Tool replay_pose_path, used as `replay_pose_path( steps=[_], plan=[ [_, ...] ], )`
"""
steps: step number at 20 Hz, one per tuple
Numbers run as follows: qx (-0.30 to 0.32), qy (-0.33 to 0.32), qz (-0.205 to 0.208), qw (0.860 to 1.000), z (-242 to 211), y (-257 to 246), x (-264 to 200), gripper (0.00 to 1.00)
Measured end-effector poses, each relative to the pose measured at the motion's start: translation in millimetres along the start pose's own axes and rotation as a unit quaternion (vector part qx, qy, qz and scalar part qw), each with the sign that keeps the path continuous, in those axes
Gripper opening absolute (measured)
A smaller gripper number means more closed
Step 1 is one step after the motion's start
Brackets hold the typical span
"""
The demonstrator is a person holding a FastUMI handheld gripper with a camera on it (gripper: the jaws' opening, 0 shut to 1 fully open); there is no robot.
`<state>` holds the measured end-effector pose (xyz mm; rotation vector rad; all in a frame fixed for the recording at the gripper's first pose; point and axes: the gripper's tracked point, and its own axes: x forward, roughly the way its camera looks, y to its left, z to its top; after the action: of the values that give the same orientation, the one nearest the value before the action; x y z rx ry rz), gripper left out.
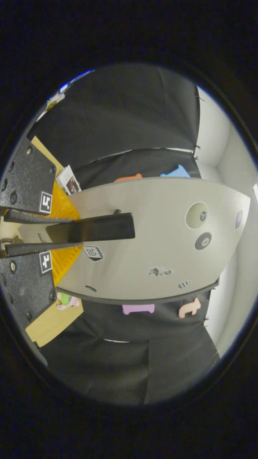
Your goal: Open the shoe cabinet door, grab the shoes and put them into the shoe cabinet, then close the shoe cabinet door.
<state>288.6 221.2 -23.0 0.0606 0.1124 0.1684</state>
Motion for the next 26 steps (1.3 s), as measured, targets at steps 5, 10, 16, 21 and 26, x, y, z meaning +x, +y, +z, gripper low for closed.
replay_pose_path(
  steps=[5, 10, 16, 21, 26],
  plan=[
    [0.003, 0.007, -0.020, 1.000, -2, -18, -12, 0.20],
    [-0.015, 0.009, -0.042, 0.999, -1, -45, -21, 0.11],
    [-0.016, 0.008, -0.071, 0.997, 1, -76, -27, 0.04],
    [0.012, 0.006, -0.063, 0.998, 3, -79, -24, 0.04],
    [-0.005, 0.005, -0.077, 0.997, 4, -89, -31, 0.05]
  ],
)
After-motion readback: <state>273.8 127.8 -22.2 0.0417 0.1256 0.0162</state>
